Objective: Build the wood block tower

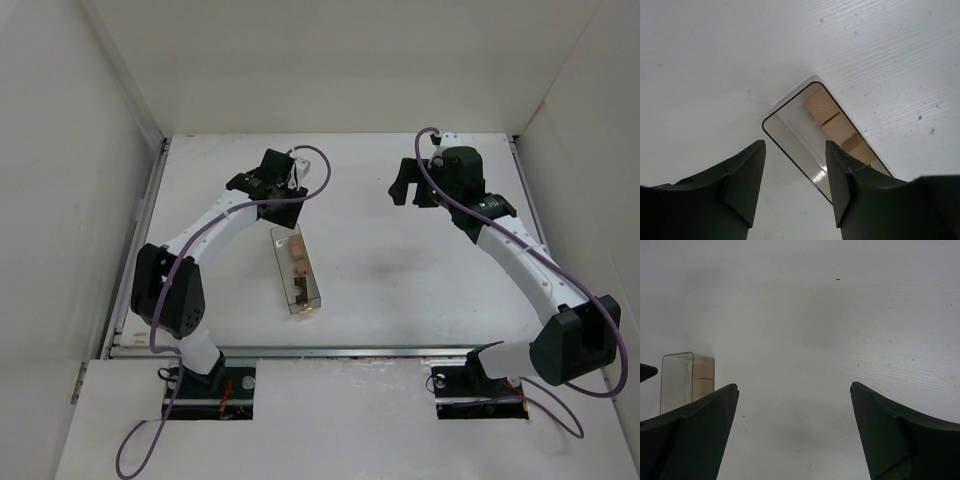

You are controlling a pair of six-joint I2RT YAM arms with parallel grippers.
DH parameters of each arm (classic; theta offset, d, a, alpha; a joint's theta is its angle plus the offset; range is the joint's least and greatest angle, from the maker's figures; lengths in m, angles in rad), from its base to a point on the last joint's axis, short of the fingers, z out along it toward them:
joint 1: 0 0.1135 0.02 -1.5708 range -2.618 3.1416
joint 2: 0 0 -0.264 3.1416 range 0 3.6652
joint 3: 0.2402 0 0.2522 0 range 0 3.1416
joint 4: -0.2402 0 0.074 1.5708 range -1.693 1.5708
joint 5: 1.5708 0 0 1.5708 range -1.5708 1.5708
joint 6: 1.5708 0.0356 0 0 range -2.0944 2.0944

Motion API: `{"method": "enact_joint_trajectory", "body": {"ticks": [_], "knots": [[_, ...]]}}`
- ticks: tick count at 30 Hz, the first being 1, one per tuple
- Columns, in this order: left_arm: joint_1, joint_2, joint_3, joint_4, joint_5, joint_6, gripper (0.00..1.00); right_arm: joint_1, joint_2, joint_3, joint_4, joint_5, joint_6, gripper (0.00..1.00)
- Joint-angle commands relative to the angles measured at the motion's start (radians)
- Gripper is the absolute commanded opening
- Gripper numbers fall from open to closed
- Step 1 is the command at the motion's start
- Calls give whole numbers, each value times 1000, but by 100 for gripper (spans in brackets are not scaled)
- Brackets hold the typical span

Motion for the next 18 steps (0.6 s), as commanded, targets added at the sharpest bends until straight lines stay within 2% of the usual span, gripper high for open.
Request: {"method": "enact_joint_trajectory", "body": {"ticks": [1,8,14,18], "knots": [[4,-2,-58,-34,-32,1,48,3,-8,15,63,15,-5,99],[60,66,-92,-43,14,-18,48,13,-8,6,63,24,-14,99],[60,109,-92,-43,23,-18,50,22,-8,-3,63,54,-23,99],[60,175,-69,-34,51,-18,38,22,-8,-3,63,54,-23,99]]}}
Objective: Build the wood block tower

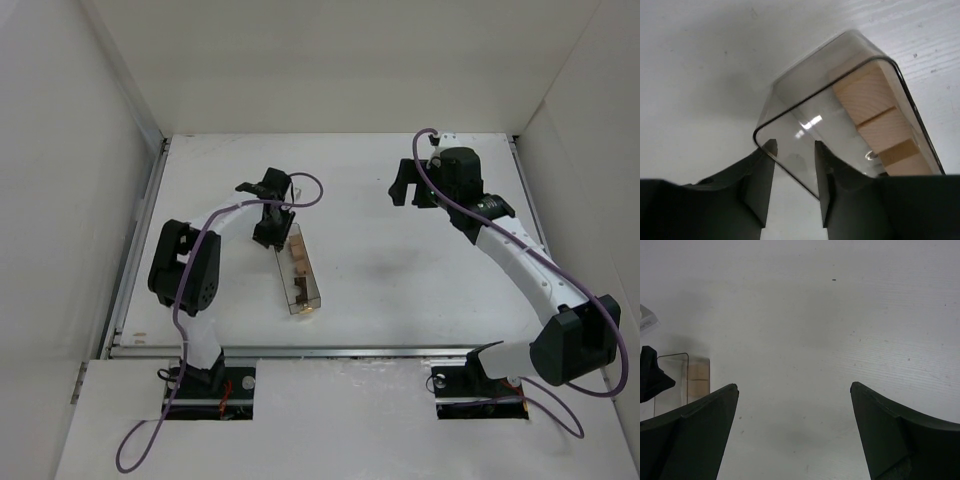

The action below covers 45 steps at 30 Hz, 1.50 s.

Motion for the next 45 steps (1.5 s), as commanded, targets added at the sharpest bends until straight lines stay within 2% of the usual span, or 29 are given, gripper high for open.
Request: {"method": "enact_joint_trajectory", "body": {"ticks": [1,2,4,5,7,11,14,16,18,19,20,21,23,28,29,30,31,35,36,37,41,45], "knots": [[-4,66,43,-9,29,-7,33,8,-8,-1,63,20,-15,99],[6,80,56,-9,29,-18,19,8,-8,-1,63,31,-15,99],[19,103,82,-9,18,-27,2,8,-8,-1,63,40,-15,99],[34,125,118,-9,0,-27,0,8,-8,-1,63,49,-24,99],[49,145,161,-9,-32,-36,0,8,-8,-1,63,50,-24,99],[50,227,348,-18,-210,-24,0,8,1,-1,63,59,-24,99],[40,313,440,-32,-409,-12,0,8,1,8,63,59,-24,99],[11,341,476,-15,-621,35,0,8,10,8,54,69,-33,99],[-9,353,449,98,-806,86,0,8,10,8,54,70,-33,99],[-24,353,427,159,-970,177,0,8,10,8,54,70,-33,99],[-24,353,404,225,-1027,239,0,8,10,8,54,79,-33,99],[-24,353,380,364,-1069,302,0,8,10,8,54,79,-33,99],[-50,344,332,463,-1135,443,0,8,10,8,54,79,-33,99],[-121,378,309,519,-1177,519,0,8,20,18,54,79,-33,99],[-133,389,297,519,-1177,519,3,8,20,18,54,79,-33,99],[-157,389,297,496,-1177,507,11,8,20,18,54,79,-33,99],[-167,402,297,450,-1163,472,25,8,20,18,54,79,-33,99],[-196,413,341,310,-1111,379,52,8,9,8,54,79,-33,99],[-196,413,361,290,-1093,347,69,8,9,8,54,79,-33,99],[-207,413,372,270,-1082,332,78,8,9,8,54,79,-33,99],[-207,404,456,88,-965,220,97,17,9,8,54,79,-33,99],[-207,311,456,65,-849,166,100,17,0,-1,54,79,-33,99]]}}
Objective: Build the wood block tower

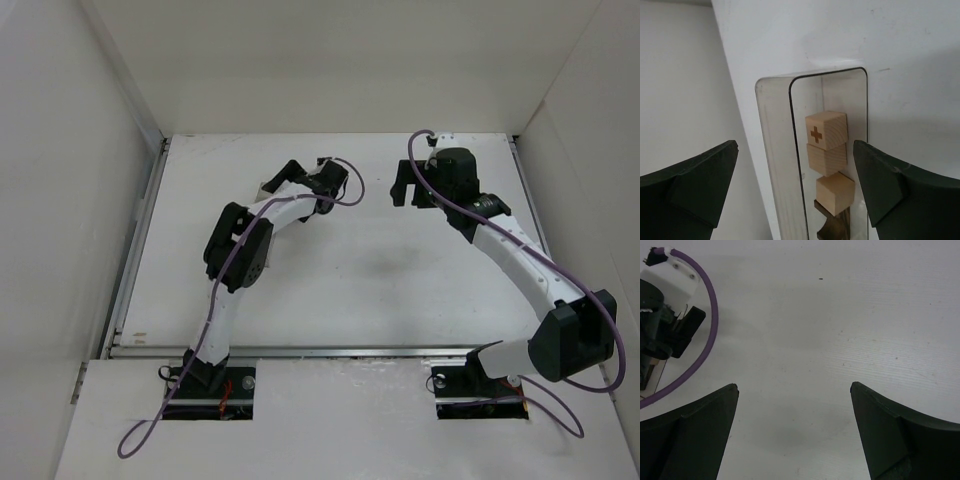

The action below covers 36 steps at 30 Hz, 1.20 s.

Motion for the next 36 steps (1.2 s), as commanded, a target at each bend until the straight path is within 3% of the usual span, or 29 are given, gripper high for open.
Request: {"method": "enact_joint_trajectory", "body": {"ticks": [1,4,5,9,10,13,16,26,34,36], "knots": [[7,-147,27,-93,110,-99,100,12,-22,-1,52,12,-8,99],[50,-222,4,-93,271,-177,100,12,-32,-1,52,3,-8,99],[73,-286,-10,-93,439,-203,100,12,-32,-1,52,3,-8,99],[319,-443,-131,-2,896,-310,100,21,-32,-1,52,-17,-8,99],[347,-443,-142,8,926,-310,100,21,-32,-1,52,-17,-8,99],[371,-413,-127,-44,927,-268,100,21,-32,-1,52,-26,-17,99],[361,-400,-127,-80,1029,-240,100,30,-22,-1,52,-26,-17,99],[352,-305,-127,-122,1049,-211,100,39,-13,-1,52,-5,-17,99],[352,-247,-118,-136,878,-246,100,48,-22,-1,43,4,-17,99],[352,-247,-118,-146,878,-246,96,48,-22,-1,43,13,-17,99]]}}
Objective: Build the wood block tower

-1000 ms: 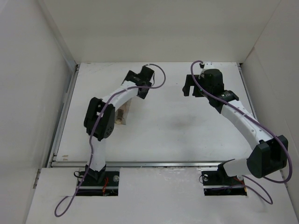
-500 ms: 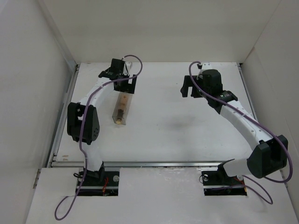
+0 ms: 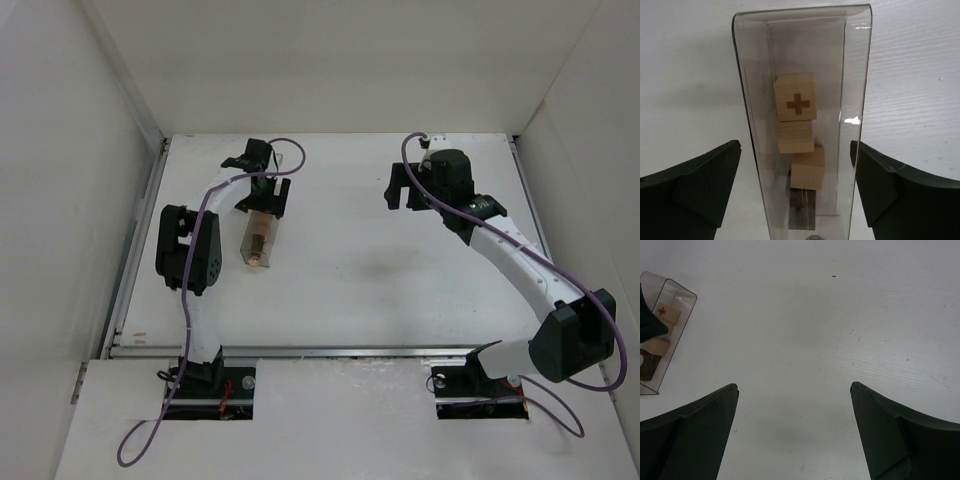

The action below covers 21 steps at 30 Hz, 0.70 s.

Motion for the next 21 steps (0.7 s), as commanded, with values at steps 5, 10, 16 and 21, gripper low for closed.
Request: {"method": "enact_joint_trajectory", "body": {"ticks": [5,10,16,21], "knots": [[-19,-33,5,-23,-33,-2,60,18,-22,-1,43,21,-9,99],[-30,-35,25,-41,-159,-14,0,18,-22,-1,43,30,-9,99],[-146,4,68,-14,-562,23,0,27,-22,-1,43,30,-9,99],[-304,34,-79,184,-1005,167,0,36,-22,-1,43,41,-9,99]]}}
